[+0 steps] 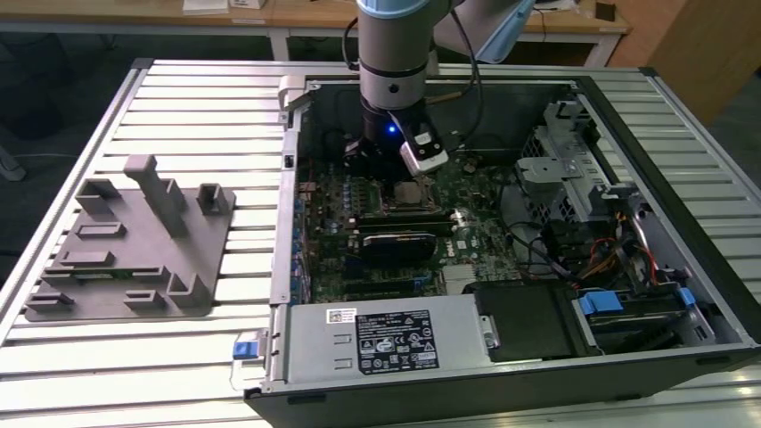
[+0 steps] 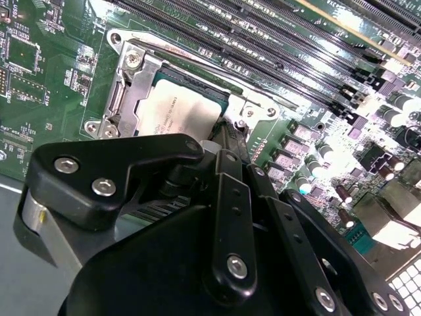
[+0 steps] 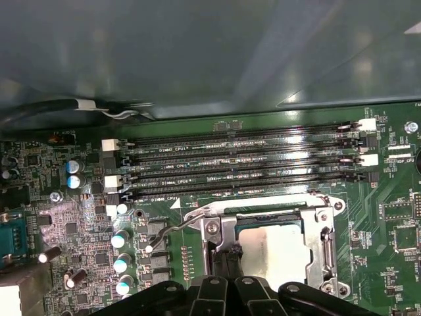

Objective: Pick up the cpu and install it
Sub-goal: 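Close the cpu cover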

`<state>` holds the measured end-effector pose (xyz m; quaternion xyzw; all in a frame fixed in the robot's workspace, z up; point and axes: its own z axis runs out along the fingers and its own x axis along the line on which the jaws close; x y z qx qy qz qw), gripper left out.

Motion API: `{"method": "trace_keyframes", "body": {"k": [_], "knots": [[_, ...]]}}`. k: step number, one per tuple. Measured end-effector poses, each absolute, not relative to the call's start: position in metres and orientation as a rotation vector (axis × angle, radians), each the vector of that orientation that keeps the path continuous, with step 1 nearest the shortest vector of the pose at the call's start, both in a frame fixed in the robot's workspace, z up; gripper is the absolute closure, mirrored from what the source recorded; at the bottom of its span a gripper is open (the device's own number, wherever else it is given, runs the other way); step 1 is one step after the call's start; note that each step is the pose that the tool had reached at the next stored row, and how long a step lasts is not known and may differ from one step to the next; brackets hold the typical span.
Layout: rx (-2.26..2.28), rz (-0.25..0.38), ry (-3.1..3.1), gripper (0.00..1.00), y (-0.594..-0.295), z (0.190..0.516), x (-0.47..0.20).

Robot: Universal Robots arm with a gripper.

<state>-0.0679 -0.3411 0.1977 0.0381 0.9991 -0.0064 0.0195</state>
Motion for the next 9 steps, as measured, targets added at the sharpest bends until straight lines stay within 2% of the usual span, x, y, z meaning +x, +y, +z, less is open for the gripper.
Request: {"method": "trace_keyframes", "body": {"k": [9], "knots": [[0.118,-0.020,3.100,0.89,-0.3410,0.2006,-0.0679]]}}
